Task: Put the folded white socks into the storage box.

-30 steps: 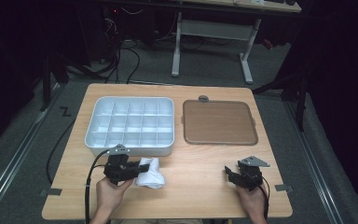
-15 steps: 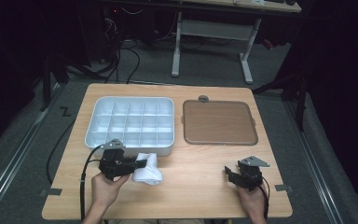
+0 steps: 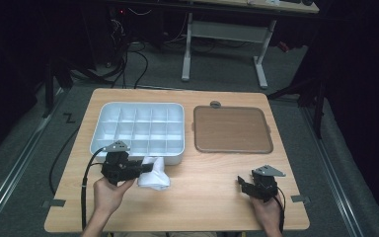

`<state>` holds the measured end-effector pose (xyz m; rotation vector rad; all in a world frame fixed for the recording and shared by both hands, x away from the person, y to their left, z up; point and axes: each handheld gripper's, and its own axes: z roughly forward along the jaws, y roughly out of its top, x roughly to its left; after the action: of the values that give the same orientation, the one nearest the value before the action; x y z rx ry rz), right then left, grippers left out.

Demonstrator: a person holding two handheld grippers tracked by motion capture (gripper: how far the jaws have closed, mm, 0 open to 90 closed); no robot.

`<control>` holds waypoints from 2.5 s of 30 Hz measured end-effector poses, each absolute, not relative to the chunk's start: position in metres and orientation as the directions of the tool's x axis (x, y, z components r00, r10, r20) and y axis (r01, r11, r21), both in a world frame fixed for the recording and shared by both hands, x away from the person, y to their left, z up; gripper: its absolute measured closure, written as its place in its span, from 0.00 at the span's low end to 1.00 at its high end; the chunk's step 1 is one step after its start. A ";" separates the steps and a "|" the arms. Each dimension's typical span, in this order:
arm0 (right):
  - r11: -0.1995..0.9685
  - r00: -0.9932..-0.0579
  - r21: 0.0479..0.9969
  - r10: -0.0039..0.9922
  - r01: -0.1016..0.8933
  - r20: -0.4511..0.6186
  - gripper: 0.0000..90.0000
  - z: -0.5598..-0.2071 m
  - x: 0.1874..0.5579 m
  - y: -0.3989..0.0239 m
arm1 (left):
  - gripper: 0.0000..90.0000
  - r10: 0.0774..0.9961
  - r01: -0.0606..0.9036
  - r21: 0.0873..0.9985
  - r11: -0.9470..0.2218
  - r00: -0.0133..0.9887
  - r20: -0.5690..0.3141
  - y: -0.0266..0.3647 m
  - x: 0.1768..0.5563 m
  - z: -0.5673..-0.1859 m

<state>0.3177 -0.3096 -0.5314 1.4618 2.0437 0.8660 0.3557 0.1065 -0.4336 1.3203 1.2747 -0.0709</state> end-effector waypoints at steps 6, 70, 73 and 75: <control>0.229 -0.315 0.728 0.949 0.646 -0.019 0.40 -0.531 0.318 -0.310 | 0.81 0.579 0.666 0.649 0.367 0.383 -0.720 0.113 0.365 -0.422; 0.226 -0.313 0.728 0.950 0.647 -0.017 0.40 -0.531 0.318 -0.309 | 0.81 0.589 0.734 0.520 0.436 0.204 -0.782 0.135 0.472 -0.440; 0.228 -0.314 0.728 0.949 0.647 -0.018 0.41 -0.531 0.318 -0.309 | 0.81 0.593 0.739 0.513 0.437 0.192 -0.782 0.137 0.474 -0.445; 0.230 -0.315 0.728 0.949 0.646 -0.020 0.41 -0.531 0.318 -0.310 | 0.81 0.604 0.740 0.517 0.429 0.190 -0.774 0.137 0.475 -0.448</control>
<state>0.3177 -0.3096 -0.5314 1.4617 2.0438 0.8663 0.4751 0.1373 -0.4482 1.2508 1.4933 -0.1434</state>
